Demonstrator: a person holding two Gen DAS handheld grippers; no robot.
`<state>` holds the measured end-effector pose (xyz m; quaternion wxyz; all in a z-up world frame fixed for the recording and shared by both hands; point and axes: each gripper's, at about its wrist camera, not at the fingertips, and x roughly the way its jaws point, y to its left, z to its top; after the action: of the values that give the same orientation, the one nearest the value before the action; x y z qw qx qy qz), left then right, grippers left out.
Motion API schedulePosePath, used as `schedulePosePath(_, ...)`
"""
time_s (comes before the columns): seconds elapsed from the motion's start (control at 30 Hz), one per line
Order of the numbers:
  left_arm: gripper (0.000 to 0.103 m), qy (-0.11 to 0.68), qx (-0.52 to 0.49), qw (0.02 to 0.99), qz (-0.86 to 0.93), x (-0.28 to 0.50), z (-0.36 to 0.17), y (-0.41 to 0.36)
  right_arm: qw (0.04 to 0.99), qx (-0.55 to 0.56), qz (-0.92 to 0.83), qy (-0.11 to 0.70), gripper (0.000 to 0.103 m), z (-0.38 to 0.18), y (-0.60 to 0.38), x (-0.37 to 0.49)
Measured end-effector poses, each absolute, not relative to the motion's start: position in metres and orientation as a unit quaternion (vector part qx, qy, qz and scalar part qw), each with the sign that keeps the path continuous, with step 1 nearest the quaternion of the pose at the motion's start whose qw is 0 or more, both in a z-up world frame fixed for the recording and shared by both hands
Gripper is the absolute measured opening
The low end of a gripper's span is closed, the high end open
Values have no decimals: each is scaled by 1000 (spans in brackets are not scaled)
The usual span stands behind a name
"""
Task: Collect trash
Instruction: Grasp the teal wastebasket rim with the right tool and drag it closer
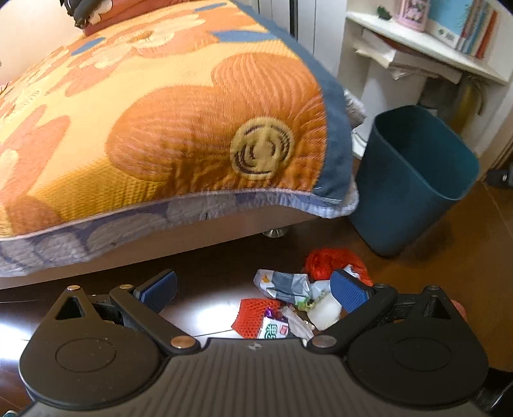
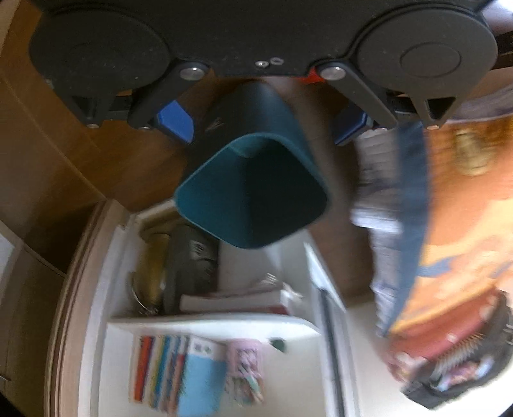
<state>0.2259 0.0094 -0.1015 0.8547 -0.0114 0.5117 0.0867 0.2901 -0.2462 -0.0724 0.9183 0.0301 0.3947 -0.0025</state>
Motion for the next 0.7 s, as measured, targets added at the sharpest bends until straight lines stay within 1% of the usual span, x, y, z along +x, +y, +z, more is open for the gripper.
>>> schedulePosePath(0.13,103,539,-8,838,86,231,-138,18,897,23,-51,438,84,-100,-257,349)
schedulePosePath(0.2,103,560,-19,824,81,234,-153,21,889,26,-69,453,84,-110,-260,369)
schedulePosePath(0.37,103,561,-19,824,73,240,-162,17,858,45,-99,501,82,-139,-266,406)
schedulePosePath(0.5,103,569,-25,819,75,242,-166,19,837,55,-132,527,69,-161,-271,422)
schedulePosePath(0.57,103,573,-29,816,76,243,-170,21,830,52,-143,537,67,-171,-272,430)
schedulePosePath(0.7,103,575,-27,814,81,242,-172,23,808,70,-152,565,60,-191,-276,442)
